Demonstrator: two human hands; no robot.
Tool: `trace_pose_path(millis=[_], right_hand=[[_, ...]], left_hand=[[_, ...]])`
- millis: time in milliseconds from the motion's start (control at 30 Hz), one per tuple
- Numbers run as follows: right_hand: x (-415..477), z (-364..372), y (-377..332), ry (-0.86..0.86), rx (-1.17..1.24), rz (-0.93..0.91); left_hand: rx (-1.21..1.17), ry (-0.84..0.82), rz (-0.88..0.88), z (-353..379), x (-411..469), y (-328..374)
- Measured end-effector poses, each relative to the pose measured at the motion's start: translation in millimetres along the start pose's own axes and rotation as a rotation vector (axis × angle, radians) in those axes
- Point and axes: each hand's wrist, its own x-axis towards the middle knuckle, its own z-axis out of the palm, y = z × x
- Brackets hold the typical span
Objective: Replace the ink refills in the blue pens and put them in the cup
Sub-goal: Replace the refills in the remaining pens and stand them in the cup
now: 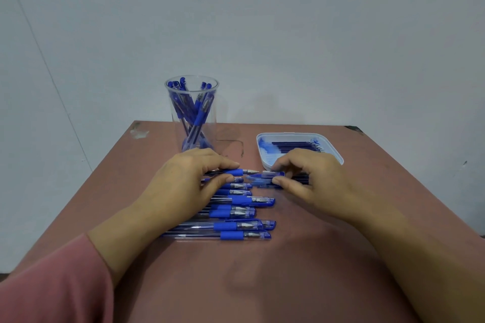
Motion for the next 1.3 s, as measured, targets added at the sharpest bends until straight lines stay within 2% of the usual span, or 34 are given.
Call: trace_pose_path(millis=[200, 367, 600, 767, 933, 1133, 1300], right_hand=[[3.2, 7.6, -3.1, 0.026, -0.008, -0.072], [1.6, 1.1, -3.0, 0.084, -0.007, -0.038], [4.2, 13.1, -7.1, 0.036, 0.026, -0.082], [6.4, 22.1, -11.4, 0.124, 0.009, -0.141], [6.9, 25.3, -13.4, 0.161, -0.030, -0.201], [7.9, 23.3, -12.5, 0.083, 0.045, -0.093], [7.0, 17.7, -11.5, 0.098, 0.085, -0.002]], left_hand=[[0.001, 0.002, 0.020, 1.4, -0.3, 0.0], [0.007, 0.043, 0.006, -0.7, 0.6, 0.8], [0.005, -0.015, 0.059, 4.2, -0.7, 3.9], [0.008, 0.072, 0.072, 6.1, -1.2, 4.4], [0.006, 0.067, 0.087, 6.0, -0.9, 5.6], [0.051, 0.056, 0.058, 5.0, -1.8, 11.2], [0.154, -0.037, -0.100, -4.4, -12.2, 14.8]])
